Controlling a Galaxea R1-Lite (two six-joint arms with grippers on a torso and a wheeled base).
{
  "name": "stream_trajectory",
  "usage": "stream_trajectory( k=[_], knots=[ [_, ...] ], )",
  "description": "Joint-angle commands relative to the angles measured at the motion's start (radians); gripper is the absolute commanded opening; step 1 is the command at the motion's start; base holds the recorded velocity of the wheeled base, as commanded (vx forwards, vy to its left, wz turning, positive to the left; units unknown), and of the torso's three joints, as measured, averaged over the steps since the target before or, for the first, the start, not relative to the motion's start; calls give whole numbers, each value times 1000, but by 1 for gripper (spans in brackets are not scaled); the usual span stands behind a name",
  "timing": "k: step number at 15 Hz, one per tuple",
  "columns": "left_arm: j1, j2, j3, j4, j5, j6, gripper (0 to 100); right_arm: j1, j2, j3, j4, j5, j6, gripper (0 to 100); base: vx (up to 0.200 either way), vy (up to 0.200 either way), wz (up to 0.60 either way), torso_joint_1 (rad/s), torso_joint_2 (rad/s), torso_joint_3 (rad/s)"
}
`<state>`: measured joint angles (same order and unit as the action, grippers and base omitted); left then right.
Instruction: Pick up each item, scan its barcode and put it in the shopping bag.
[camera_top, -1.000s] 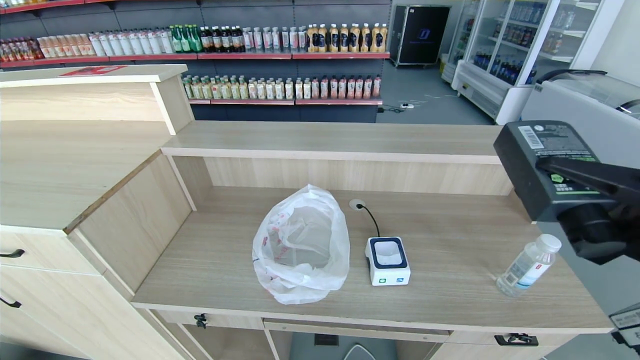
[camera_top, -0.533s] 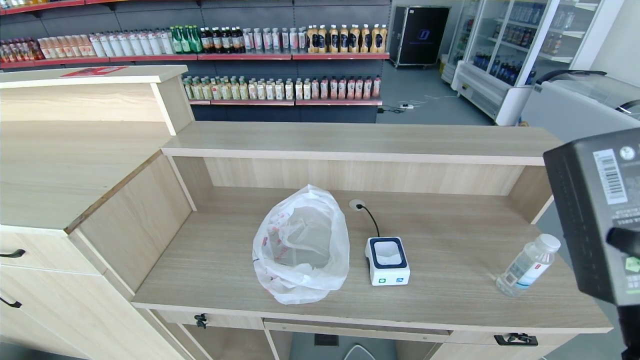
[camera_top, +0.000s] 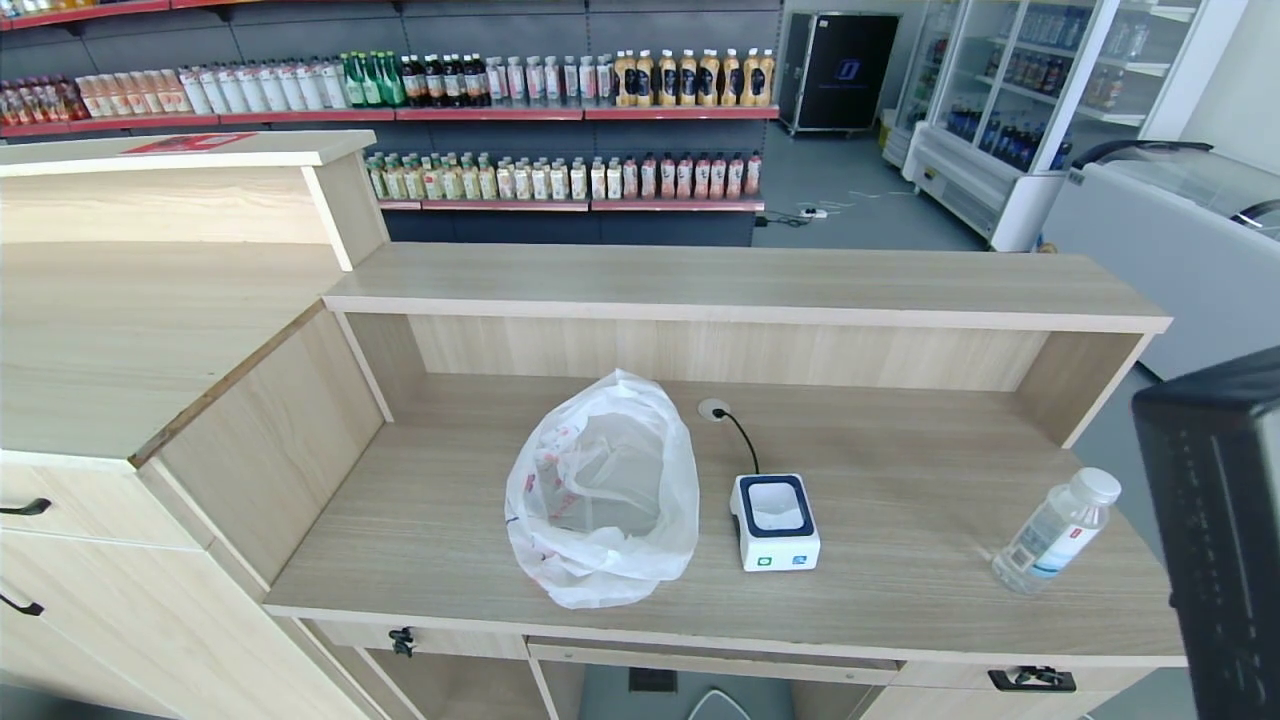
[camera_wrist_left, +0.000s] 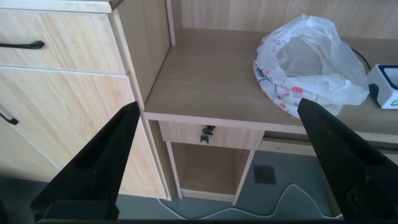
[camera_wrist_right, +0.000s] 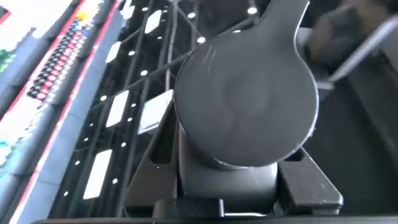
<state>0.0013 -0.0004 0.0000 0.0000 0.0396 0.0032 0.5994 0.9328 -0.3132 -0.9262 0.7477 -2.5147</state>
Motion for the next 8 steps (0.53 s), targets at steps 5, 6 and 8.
stream_trajectory(
  k=[5,6,8],
  knots=[
    [0,0,0,0,0,0,100,80,-34,-70,-31,-21,43,0,0,0,0,0,0,0],
    [0,0,0,0,0,0,100,85,-38,-67,-31,-21,50,0,0,0,0,0,0,0],
    [0,0,0,0,0,0,100,85,-35,-55,-29,-21,50,0,0,0,0,0,0,0]
  ],
)
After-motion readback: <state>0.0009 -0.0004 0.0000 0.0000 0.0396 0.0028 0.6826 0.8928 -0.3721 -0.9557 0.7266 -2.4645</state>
